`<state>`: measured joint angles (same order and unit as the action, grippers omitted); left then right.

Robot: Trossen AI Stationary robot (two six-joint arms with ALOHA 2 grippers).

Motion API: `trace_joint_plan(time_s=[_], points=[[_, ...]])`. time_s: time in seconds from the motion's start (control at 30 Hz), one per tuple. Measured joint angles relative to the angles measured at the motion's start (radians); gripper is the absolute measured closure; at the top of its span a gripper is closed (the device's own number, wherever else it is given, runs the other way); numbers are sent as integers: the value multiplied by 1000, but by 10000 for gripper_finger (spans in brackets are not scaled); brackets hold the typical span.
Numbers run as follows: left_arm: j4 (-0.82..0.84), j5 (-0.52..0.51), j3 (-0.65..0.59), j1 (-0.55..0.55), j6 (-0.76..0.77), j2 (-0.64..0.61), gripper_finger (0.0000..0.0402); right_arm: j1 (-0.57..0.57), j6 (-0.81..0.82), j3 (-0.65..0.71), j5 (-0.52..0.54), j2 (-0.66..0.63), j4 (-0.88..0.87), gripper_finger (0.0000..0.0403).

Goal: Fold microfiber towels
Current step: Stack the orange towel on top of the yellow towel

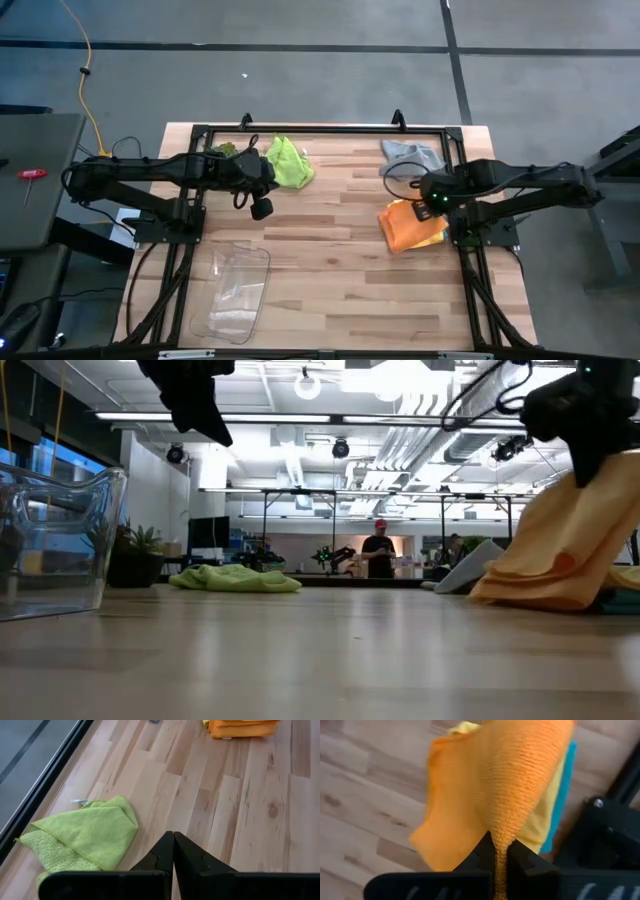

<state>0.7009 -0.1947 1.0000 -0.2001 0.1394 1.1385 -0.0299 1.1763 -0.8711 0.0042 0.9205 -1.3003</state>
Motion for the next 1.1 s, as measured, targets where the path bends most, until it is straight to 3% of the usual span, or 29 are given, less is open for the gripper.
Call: trace_joint_plan(time_s=[0.2, 0.37, 0.63, 0.97, 1.1], points=[[-1, 0, 0, 0, 0, 0, 402, 0, 102, 147, -6, -23, 7, 403], [-5, 1, 0, -1, 5, 0, 402, -18, 152, 84, 121, 7, -25, 403], [-19, 3, 0, -2, 3, 0, 402, -37, 161, 60, 47, 43, -183, 403], [-19, 3, 0, -2, -23, 0, 402, -33, 238, 68, 57, 151, -124, 403], [-18, 3, 0, -2, -30, 0, 402, -29, 265, 68, 107, 202, -118, 403]])
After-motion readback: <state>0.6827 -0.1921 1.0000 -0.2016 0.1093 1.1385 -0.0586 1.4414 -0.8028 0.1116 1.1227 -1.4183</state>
